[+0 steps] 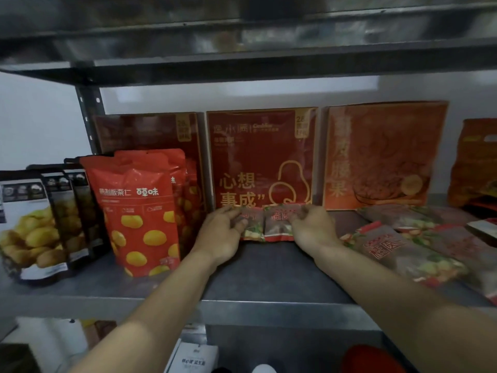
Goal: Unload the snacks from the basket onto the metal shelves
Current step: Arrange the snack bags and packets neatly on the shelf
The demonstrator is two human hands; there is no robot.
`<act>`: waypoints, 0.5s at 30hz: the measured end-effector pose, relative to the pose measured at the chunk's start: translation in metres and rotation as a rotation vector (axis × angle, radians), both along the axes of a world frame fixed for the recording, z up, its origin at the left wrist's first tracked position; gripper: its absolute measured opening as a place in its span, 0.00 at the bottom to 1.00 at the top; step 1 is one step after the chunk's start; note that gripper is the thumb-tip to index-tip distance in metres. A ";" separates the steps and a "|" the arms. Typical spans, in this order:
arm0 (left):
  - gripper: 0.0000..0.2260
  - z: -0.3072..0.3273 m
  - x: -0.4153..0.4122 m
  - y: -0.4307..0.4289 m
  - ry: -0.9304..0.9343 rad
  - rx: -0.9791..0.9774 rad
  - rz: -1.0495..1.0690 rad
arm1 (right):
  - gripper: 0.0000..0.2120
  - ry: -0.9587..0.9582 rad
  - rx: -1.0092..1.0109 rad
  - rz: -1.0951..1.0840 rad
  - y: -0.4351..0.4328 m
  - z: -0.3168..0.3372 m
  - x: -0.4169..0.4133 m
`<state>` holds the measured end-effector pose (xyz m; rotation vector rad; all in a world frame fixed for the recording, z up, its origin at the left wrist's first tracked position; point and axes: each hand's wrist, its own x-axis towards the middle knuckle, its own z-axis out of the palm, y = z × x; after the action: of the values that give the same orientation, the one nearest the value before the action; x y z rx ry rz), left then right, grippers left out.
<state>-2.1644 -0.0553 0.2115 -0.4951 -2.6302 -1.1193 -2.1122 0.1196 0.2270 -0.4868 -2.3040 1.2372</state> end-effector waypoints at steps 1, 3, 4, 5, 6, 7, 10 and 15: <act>0.20 0.000 0.001 0.001 -0.008 -0.056 -0.003 | 0.15 0.004 0.023 -0.005 -0.001 -0.001 0.000; 0.21 0.000 0.001 0.002 -0.021 -0.131 0.007 | 0.15 -0.009 0.063 -0.015 -0.002 -0.002 -0.002; 0.21 -0.001 0.001 0.002 -0.018 -0.158 0.010 | 0.15 -0.017 0.082 -0.015 -0.002 -0.003 -0.002; 0.21 -0.001 0.001 0.003 -0.018 -0.177 0.014 | 0.15 -0.023 0.095 -0.013 -0.001 -0.003 -0.003; 0.21 -0.001 0.001 0.003 -0.016 -0.186 0.017 | 0.15 -0.024 0.104 -0.011 -0.001 -0.004 -0.004; 0.21 -0.001 0.001 0.002 -0.019 -0.186 0.017 | 0.15 -0.027 0.116 -0.009 0.000 -0.005 -0.005; 0.21 0.000 0.001 0.002 -0.023 -0.174 0.008 | 0.15 -0.034 0.156 -0.009 -0.001 -0.005 -0.004; 0.21 0.007 0.010 0.003 0.167 -0.191 0.083 | 0.21 0.113 0.311 0.055 -0.010 0.022 0.018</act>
<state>-2.1542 -0.0521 0.2180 -0.4876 -2.5964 -0.7715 -2.0947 0.1099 0.2487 -0.2387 -2.3669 0.8816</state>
